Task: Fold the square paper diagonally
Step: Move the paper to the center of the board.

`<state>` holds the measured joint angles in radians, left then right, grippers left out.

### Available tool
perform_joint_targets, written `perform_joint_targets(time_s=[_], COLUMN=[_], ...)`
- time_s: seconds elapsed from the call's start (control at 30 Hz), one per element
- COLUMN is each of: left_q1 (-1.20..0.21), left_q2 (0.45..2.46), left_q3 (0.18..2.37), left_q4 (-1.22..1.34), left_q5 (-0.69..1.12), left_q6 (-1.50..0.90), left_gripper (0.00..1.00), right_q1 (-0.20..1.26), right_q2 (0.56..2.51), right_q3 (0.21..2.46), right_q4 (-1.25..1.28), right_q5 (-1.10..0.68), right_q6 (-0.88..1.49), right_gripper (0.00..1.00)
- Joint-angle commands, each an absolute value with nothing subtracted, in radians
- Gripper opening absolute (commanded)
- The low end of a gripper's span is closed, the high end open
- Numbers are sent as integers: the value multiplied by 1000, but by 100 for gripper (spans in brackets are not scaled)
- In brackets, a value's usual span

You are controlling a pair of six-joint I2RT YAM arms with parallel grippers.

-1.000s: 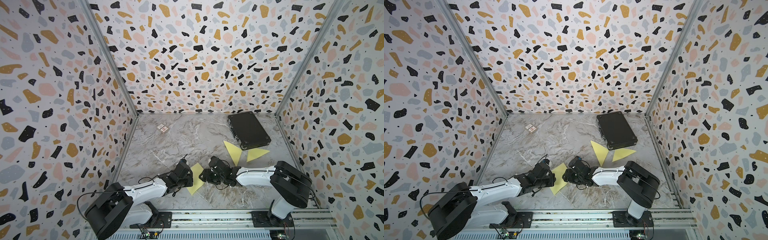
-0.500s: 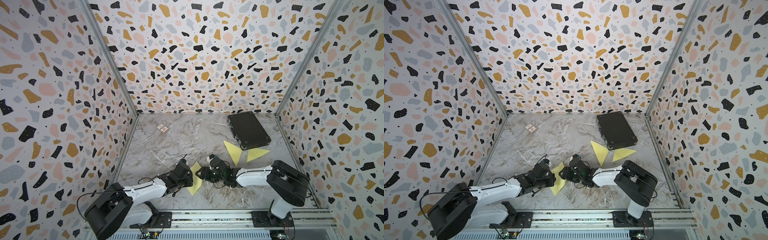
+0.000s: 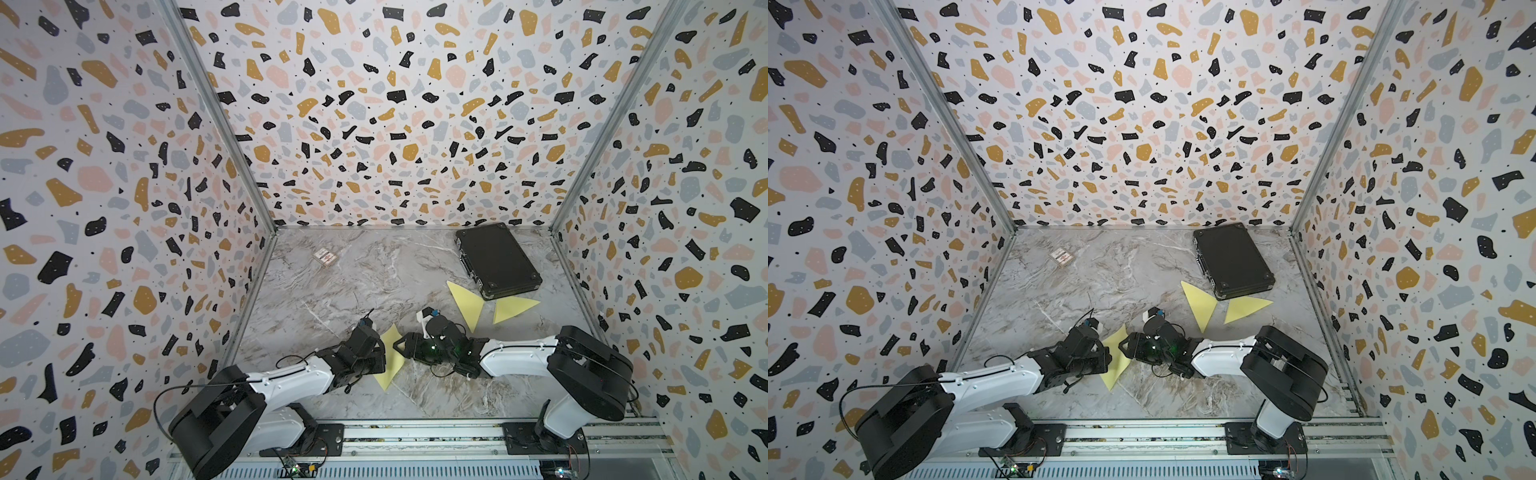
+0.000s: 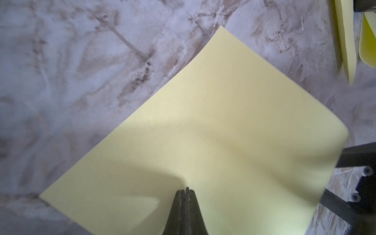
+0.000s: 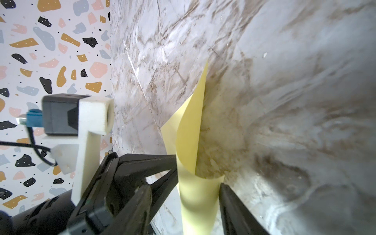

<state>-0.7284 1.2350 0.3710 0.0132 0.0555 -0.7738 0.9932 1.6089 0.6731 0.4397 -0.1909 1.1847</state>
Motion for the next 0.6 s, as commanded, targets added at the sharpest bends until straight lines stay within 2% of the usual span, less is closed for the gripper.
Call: perform_joint_targets(time_s=[0.0,0.23,0.57], left_q1=[-726,-725,-726], left_q2=[1246,1247,1250], left_q3=[331,324,325], left_q4=[-76,-64,-71], left_q5=[57,51,48], left_q6=[-771,-772,-770], left_gripper=[0,0,0], right_q1=[991,994,1012], right_q2=[1552,1564,1503], right_q3=[685,677,648], right_q4=[445,501,497], right_q5=[-192,-230,-201], right_q6=[1170,1189,1180], right_gripper=[58,52,52])
